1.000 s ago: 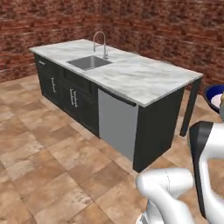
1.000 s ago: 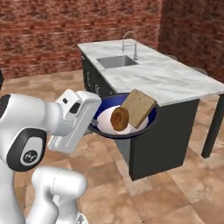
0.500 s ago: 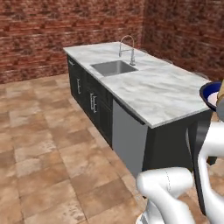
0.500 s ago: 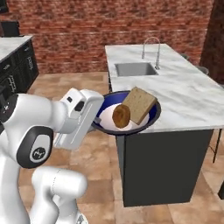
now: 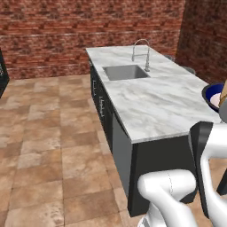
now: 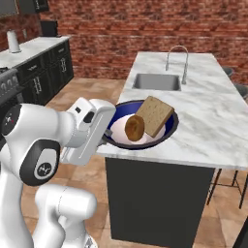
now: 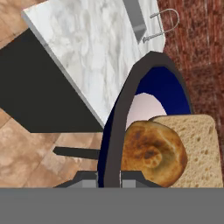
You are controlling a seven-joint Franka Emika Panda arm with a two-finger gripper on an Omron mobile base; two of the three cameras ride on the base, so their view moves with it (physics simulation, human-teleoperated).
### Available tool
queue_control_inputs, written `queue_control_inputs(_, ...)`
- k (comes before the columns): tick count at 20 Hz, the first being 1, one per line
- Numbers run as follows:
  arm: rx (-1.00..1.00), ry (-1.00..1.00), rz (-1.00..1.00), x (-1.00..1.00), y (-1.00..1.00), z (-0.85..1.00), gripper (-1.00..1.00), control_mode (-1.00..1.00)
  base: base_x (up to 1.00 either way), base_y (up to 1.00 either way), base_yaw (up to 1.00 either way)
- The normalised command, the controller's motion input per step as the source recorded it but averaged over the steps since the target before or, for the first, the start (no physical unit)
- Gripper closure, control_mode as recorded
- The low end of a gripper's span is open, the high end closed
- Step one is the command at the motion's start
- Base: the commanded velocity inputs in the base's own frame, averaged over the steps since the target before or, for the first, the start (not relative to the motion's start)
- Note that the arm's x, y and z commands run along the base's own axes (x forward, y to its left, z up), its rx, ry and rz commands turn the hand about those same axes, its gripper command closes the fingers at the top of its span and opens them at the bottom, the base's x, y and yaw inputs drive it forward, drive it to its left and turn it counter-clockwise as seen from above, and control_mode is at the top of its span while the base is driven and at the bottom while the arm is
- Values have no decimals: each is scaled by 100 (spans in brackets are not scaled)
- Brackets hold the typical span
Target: Pick up the heated bread from the toaster oven and place it in the bowl. Then move the bread bowl to the dining counter.
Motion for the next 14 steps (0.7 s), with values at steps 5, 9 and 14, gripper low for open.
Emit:
queue_control_inputs(5,0,0,0,0,0,0,100,100,0,-100,43)
queue_control_inputs(9,0,0,0,0,0,0,100,100,4,-100,48)
queue_control_inputs(14,3,9,11,25,-6,0,100,-100,4,-26,15)
